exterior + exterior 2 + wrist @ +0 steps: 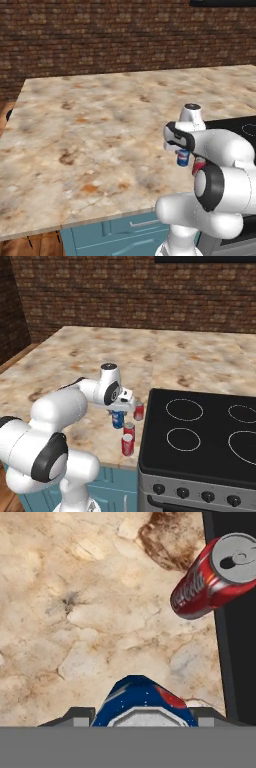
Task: Four empty soda cans are scattered around the kitchen. Gather all the cans and cluster them next to the stove for recycling.
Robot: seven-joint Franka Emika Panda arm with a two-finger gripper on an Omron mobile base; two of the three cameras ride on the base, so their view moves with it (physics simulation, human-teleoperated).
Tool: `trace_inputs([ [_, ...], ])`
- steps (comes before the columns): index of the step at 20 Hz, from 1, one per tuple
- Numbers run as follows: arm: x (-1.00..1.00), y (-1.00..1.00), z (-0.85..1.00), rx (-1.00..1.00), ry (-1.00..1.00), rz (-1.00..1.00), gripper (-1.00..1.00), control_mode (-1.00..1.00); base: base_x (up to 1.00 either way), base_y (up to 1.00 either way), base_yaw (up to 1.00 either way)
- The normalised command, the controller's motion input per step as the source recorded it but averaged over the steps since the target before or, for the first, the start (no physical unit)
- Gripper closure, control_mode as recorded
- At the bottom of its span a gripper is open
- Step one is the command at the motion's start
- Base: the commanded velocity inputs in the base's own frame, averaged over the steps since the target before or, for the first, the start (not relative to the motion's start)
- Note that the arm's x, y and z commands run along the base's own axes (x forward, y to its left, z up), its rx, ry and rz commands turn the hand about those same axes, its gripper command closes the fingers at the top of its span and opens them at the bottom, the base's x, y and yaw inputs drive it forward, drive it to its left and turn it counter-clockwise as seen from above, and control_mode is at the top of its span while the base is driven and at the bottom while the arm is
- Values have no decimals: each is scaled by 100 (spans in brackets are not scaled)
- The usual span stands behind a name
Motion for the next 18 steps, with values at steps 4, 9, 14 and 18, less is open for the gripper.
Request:
trace_inputs([
  [4,7,-16,-16,0,0,0,100,-100,0,0,0],
  [9,16,-1,-29,0,0,0,100,-100,0,0,0],
  [14,15,0,-47,0,-4,0,100,-100,0,0,0],
  [18,0,0,-51,0,-10,0,100,-100,0,0,0],
])
